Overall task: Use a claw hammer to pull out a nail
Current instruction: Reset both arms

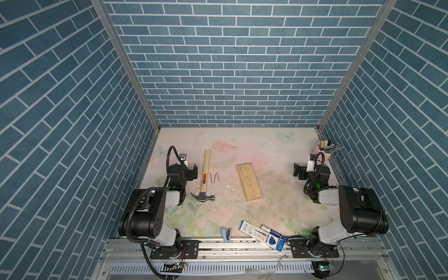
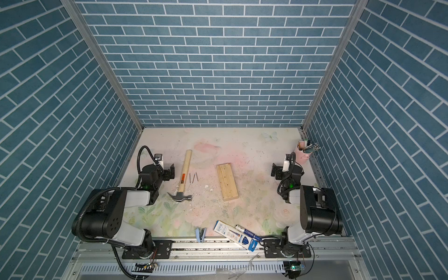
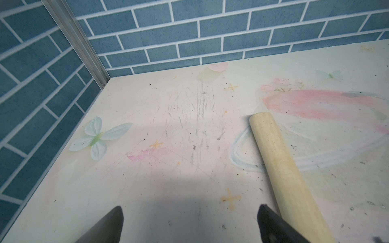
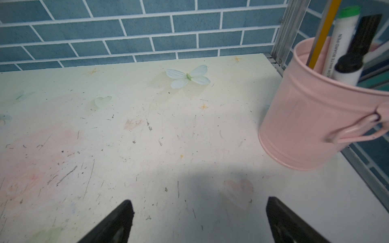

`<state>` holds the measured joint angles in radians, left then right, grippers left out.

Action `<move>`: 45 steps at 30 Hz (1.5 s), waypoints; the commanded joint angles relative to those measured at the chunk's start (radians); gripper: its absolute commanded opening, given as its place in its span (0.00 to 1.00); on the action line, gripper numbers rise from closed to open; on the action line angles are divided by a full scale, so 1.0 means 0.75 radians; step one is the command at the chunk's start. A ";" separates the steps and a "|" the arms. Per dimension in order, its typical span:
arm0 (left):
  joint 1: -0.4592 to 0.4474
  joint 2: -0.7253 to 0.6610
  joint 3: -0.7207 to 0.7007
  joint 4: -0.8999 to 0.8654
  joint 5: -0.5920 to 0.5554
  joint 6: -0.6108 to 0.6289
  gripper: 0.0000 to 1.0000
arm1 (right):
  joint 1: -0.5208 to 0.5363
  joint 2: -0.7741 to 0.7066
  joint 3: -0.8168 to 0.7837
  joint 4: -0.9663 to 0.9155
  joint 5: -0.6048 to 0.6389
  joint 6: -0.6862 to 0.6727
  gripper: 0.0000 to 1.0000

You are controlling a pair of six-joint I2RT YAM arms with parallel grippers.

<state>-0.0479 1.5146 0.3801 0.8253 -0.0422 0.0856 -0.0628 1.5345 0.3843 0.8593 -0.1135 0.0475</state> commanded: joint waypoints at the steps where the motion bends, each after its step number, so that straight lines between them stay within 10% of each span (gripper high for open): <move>1: 0.019 0.004 0.026 -0.004 0.019 0.003 0.99 | -0.002 0.005 0.007 0.003 -0.008 -0.031 0.99; 26: 0.058 -0.010 -0.083 0.183 0.284 0.058 0.99 | -0.002 0.004 0.007 0.005 -0.006 -0.033 0.99; 45: 0.060 0.004 0.011 0.025 0.163 0.007 0.99 | -0.003 0.004 0.008 0.005 -0.006 -0.033 0.99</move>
<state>-0.0097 1.5146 0.3733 0.8494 0.0898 0.0895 -0.0628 1.5345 0.3843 0.8555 -0.1135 0.0475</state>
